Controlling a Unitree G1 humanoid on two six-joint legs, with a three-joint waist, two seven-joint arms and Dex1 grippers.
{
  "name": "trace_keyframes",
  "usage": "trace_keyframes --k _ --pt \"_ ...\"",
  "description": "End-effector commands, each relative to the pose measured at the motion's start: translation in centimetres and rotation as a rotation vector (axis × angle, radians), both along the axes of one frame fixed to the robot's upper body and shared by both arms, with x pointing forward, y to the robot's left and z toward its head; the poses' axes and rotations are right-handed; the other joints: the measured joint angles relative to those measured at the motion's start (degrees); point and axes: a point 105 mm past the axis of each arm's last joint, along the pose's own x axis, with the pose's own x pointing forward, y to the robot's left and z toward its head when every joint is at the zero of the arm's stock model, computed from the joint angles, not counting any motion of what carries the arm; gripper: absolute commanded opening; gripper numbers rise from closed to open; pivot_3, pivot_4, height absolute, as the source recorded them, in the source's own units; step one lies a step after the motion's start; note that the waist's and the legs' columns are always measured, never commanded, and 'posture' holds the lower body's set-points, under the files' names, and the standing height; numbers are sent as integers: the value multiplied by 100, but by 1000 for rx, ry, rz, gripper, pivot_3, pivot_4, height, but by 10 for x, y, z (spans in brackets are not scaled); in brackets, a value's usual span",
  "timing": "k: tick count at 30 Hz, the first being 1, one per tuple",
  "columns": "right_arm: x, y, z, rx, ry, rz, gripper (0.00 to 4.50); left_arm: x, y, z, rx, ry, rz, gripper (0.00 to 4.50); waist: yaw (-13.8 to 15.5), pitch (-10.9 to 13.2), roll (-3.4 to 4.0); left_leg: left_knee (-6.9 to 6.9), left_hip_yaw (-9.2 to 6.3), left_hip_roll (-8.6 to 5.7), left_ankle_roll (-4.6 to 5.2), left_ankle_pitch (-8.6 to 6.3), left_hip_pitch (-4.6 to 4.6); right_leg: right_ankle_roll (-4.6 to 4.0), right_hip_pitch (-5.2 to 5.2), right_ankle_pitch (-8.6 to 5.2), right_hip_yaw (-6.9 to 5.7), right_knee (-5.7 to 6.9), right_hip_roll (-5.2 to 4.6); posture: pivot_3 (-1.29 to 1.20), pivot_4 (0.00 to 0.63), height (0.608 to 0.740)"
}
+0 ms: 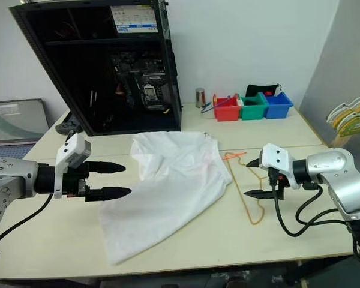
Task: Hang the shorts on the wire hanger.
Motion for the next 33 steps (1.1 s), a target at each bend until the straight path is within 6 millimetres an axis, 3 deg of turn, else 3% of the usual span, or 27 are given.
trace_keyframes --k 1,8,17,24,28,33 --pt "6 6 15 8 -66 26 4421 5 2 13 18 -83 20 4500 19 0 0 0 0 0 0 0 0 0 0 0 0 1 0 -34 0 740" --pt "11 8 15 11 -78 31 4421 3 7 7 47 -89 42 4500 40 -1 -1 -1 4 -1 0 0 -1 -2 -3 1 5 2 -1 -20 0 740" --pt "18 9 4 -46 -109 79 4421 -13 -8 -8 40 -52 -16 4500 88 -1 0 -4 10 -1 0 0 -2 -3 -6 1 9 2 -2 -22 0 740" --pt "17 21 -25 -173 -175 259 4421 -55 -34 -44 78 36 -159 4500 90 -3 -2 -4 11 1 0 0 0 -3 -5 1 8 5 -2 -30 3 740" --pt "29 28 -35 -186 -192 286 4421 -67 -43 -59 69 54 -171 4500 101 -3 2 -1 13 3 0 1 5 -8 -1 2 8 9 1 -31 0 740" --pt "47 39 -50 -247 -224 342 4421 -76 -42 -93 166 16 -177 4500 82 -1 3 -9 32 10 1 1 61 -26 39 8 16 11 5 -27 0 740"
